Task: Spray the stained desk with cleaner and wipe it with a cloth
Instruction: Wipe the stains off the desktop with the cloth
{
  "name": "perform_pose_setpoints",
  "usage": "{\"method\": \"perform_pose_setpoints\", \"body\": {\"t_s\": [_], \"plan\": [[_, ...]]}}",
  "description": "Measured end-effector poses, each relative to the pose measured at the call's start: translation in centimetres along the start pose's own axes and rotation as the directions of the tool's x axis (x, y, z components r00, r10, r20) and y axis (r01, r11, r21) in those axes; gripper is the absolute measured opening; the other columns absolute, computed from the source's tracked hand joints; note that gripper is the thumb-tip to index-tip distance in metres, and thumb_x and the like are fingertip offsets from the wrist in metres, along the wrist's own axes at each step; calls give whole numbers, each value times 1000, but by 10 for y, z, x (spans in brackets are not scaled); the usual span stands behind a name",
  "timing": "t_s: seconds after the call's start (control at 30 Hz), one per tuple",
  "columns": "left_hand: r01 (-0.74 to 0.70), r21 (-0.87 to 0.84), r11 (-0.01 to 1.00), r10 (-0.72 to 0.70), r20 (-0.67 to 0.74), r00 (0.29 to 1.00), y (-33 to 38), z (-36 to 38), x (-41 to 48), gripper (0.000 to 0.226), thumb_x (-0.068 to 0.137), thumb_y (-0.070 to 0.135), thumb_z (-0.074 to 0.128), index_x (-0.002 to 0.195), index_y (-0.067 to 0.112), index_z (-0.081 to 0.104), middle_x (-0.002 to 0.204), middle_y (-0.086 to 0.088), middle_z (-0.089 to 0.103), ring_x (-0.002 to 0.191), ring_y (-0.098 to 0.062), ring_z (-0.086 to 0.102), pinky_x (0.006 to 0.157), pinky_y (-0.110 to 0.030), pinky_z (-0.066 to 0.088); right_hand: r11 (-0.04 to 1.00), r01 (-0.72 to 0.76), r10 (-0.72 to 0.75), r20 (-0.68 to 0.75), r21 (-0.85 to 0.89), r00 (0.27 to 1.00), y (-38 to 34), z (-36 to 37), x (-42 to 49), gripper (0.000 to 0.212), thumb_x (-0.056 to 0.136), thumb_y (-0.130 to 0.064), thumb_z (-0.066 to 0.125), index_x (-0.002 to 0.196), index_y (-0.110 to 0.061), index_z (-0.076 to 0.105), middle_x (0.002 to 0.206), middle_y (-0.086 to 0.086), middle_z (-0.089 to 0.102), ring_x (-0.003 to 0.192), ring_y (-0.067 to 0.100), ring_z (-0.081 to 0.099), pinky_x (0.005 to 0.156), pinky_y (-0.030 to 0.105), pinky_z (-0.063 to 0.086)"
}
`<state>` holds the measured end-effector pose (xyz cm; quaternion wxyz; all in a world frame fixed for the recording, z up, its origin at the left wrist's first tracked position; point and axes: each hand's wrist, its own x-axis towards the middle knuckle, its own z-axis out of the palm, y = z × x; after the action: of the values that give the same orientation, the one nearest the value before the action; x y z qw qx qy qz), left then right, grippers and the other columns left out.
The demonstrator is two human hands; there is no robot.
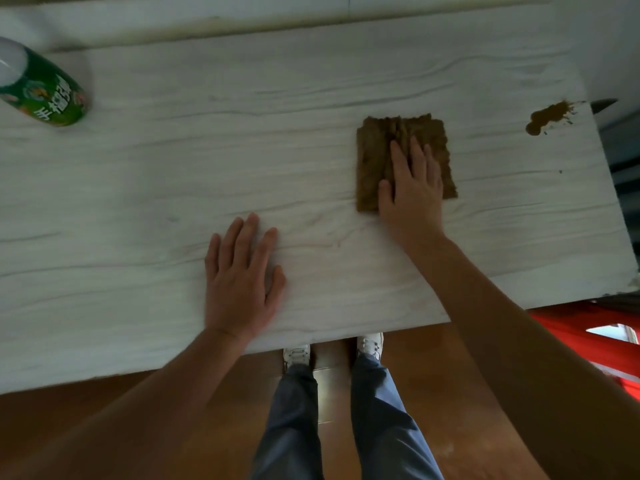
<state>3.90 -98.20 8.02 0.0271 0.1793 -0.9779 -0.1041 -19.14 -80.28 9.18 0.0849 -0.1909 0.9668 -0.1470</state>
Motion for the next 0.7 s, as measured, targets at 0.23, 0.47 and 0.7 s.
{"method": "perform_pose_setpoints", "body": {"t_s": [0.23, 0.47, 0.7], "plan": [[2, 21, 1000, -1, -9, 1000, 1, 0, -1, 60, 98, 42, 39, 152, 17, 45, 165, -13, 33, 155, -34, 26, 125, -57, 20, 970, 241, -240, 102, -2, 965, -3, 8, -65, 61, 100, -37, 34, 158, -20, 24, 167, 7, 15, 155, 27, 5, 125, 47, 8], [9, 51, 999, -8, -20, 1000, 4, -3, 0, 58, 97, 40, 43, 149, 15, 49, 163, -14, 37, 153, -34, 30, 124, -56, 22, 958, 287, -288, 165, 30, 943, -5, 9, -98, 61, 102, -38, 34, 159, -23, 20, 167, 5, 13, 155, 23, 1, 125, 45, 9], [7, 134, 991, -10, 19, 1000, -5, -16, 18, 61, 98, 44, 40, 149, 11, 47, 161, -17, 38, 150, -37, 34, 122, -56, 26, 944, 329, -327, 195, 24, 925, 3, 2, -88, 62, 102, -44, 34, 159, -27, 16, 168, 2, 9, 155, 19, -2, 123, 37, -1]]}}
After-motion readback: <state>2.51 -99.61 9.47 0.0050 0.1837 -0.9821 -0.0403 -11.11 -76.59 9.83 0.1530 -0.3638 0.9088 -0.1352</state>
